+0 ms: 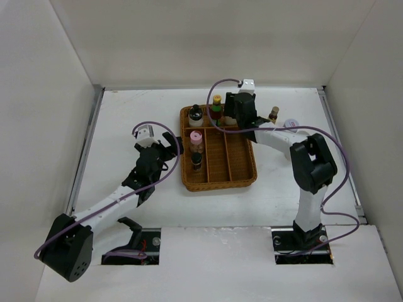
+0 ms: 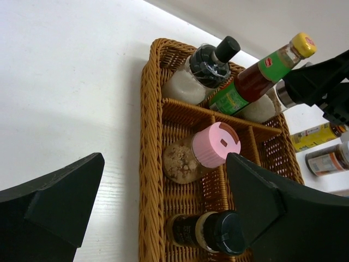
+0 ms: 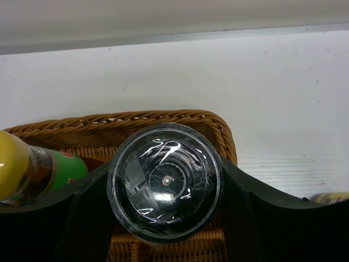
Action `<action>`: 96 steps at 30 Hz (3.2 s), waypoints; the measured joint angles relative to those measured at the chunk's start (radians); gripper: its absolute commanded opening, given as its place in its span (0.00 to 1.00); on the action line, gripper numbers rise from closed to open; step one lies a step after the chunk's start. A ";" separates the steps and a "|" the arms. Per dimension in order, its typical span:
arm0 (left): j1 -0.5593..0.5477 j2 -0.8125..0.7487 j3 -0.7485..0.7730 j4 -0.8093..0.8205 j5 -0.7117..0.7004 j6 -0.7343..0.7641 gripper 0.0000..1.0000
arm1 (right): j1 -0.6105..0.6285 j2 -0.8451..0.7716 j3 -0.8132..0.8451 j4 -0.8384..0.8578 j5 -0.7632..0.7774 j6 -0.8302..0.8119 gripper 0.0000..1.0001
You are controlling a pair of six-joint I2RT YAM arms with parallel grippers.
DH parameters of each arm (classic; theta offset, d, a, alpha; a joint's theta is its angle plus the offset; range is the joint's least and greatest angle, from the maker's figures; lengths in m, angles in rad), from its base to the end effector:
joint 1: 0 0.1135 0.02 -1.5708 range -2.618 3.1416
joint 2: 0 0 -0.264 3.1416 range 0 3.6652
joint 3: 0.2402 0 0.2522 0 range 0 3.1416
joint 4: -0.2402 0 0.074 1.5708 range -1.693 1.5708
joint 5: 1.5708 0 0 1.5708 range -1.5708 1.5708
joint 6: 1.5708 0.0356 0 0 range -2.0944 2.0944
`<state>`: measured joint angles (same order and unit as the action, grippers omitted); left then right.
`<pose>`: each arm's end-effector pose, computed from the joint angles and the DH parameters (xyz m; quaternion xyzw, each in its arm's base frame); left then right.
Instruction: Organize the condiment bottles
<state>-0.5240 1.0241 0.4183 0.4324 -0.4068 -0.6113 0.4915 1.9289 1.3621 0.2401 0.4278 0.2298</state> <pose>0.2005 -0.0996 0.2304 -0.1625 0.7435 -0.2083 0.6143 0.4056 0.2004 0.2457 0.0190 0.8035 0.0395 0.5937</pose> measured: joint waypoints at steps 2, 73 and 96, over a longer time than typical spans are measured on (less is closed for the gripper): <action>0.000 0.009 0.000 0.000 0.000 0.000 0.97 | -0.001 0.000 -0.014 0.003 -0.003 0.009 0.76; -0.039 -0.177 0.072 -0.162 -0.045 -0.030 0.83 | 0.162 -0.470 -0.339 -0.055 -0.072 0.082 0.24; -0.334 -0.284 0.381 -0.220 -0.230 -0.097 1.00 | 0.211 -0.188 -0.211 0.013 -0.034 0.080 0.72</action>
<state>-0.8581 0.7399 0.7998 0.2127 -0.6365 -0.7078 0.7021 1.7412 1.1507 0.2531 0.3935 0.3096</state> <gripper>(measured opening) 0.997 0.668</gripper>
